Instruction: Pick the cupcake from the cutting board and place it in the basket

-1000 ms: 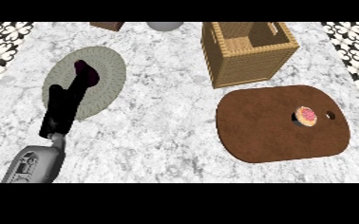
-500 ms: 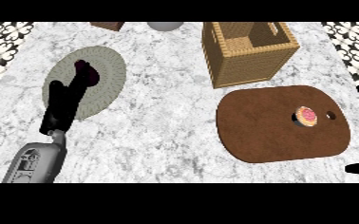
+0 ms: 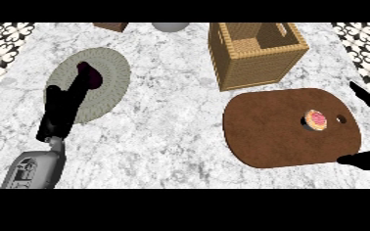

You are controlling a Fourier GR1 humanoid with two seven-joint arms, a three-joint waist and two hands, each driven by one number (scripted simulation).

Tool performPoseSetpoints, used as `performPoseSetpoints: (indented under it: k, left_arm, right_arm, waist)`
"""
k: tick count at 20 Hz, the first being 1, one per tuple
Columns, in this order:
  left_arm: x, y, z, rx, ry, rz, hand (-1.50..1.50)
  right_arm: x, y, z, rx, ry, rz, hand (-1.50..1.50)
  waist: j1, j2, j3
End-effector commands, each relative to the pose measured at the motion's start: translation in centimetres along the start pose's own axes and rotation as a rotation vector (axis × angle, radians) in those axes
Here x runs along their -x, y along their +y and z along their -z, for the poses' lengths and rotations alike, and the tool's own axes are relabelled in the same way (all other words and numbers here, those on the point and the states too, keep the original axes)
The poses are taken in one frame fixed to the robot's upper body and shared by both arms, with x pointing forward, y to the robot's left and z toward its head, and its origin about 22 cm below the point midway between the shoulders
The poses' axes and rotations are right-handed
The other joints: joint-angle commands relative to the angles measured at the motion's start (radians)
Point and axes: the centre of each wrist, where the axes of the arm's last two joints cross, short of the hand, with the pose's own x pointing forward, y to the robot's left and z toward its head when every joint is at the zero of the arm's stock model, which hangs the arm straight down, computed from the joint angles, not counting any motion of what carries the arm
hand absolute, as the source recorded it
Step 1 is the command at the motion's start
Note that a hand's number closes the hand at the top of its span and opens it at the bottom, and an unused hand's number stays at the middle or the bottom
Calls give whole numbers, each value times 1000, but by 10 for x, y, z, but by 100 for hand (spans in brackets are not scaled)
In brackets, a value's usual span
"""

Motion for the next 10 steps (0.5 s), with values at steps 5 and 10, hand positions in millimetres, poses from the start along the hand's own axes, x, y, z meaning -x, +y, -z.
performPoseSetpoints:
  k: [5, 10]
  left_arm:
    - [15, -3, 6, -4, 4, 12, 0]
    - [-2, -11, -8, 8, -14, 1, 0]
  right_arm:
    - [-5, 44, 18, -8, 4, 2, -150]
    - [-3, 36, 17, -33, 32, -12, -150]
  waist:
    - [0, 0, 0]
    - [0, -1, 0]
